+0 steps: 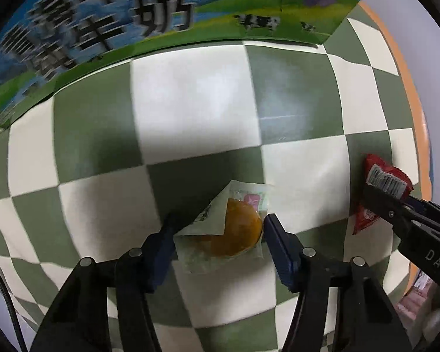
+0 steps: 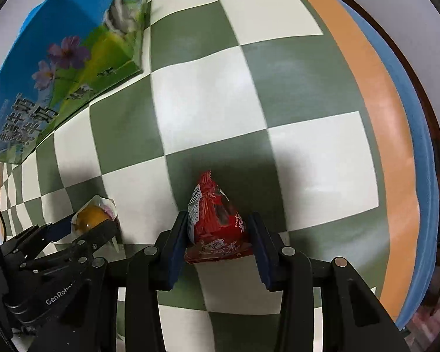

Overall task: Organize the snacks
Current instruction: 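Grasp the round yellow cake with left tool while right tool grasps red Mylikes packet, then lower both items into the box and open both tools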

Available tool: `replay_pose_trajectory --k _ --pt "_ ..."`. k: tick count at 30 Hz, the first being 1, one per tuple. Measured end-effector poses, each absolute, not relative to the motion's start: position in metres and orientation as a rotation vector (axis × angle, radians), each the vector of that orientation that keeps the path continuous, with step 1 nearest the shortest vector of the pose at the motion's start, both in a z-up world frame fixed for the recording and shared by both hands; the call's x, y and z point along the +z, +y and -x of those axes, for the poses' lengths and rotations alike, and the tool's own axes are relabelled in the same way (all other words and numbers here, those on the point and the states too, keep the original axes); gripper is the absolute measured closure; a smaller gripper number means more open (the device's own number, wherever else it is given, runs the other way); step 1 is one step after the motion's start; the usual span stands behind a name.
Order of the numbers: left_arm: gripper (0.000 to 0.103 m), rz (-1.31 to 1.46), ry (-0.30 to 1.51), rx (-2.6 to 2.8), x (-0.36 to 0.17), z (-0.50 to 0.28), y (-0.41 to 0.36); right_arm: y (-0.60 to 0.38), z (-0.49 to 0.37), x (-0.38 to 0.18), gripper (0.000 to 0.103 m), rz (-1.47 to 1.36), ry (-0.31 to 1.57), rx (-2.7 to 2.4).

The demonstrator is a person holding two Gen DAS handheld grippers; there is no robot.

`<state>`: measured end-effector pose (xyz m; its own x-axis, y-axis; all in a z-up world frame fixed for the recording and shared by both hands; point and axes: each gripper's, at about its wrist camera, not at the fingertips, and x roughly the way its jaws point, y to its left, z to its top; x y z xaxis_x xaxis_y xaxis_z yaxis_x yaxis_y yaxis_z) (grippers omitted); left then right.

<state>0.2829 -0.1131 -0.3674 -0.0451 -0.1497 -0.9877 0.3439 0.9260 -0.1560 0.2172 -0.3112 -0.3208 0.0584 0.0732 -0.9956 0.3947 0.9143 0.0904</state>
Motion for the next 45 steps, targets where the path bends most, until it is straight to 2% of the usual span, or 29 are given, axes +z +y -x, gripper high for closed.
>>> replay_pose_trajectory --k 6,13,22,29,36,39,42,45 --pt "0.047 -0.140 1.603 -0.337 -0.367 -0.269 -0.068 -0.270 -0.211 -0.322 0.059 -0.363 1.541 -0.152" --pt "0.042 -0.023 1.683 -0.327 -0.394 -0.265 -0.042 -0.230 -0.209 -0.347 0.059 -0.301 1.598 -0.114" --pt "0.047 -0.032 1.643 -0.303 -0.375 -0.260 -0.045 -0.225 -0.213 -0.347 0.061 -0.298 1.587 -0.115" --pt "0.048 0.049 1.581 -0.369 -0.313 -0.265 -0.038 -0.233 -0.220 -0.298 0.062 -0.371 1.509 -0.046" --pt "0.048 0.172 1.392 -0.436 -0.210 -0.327 -0.034 -0.219 -0.277 -0.192 0.062 -0.391 1.303 0.077" --pt "0.048 0.169 1.329 -0.422 -0.183 -0.364 -0.030 -0.214 -0.321 -0.156 0.062 -0.372 1.225 0.097" --pt "0.048 0.157 1.293 -0.394 -0.172 -0.399 -0.021 -0.222 -0.348 -0.140 0.062 -0.344 1.191 0.075" --pt "0.048 0.133 1.311 -0.365 -0.185 -0.430 -0.016 -0.228 -0.394 -0.148 0.062 -0.320 1.210 0.040"
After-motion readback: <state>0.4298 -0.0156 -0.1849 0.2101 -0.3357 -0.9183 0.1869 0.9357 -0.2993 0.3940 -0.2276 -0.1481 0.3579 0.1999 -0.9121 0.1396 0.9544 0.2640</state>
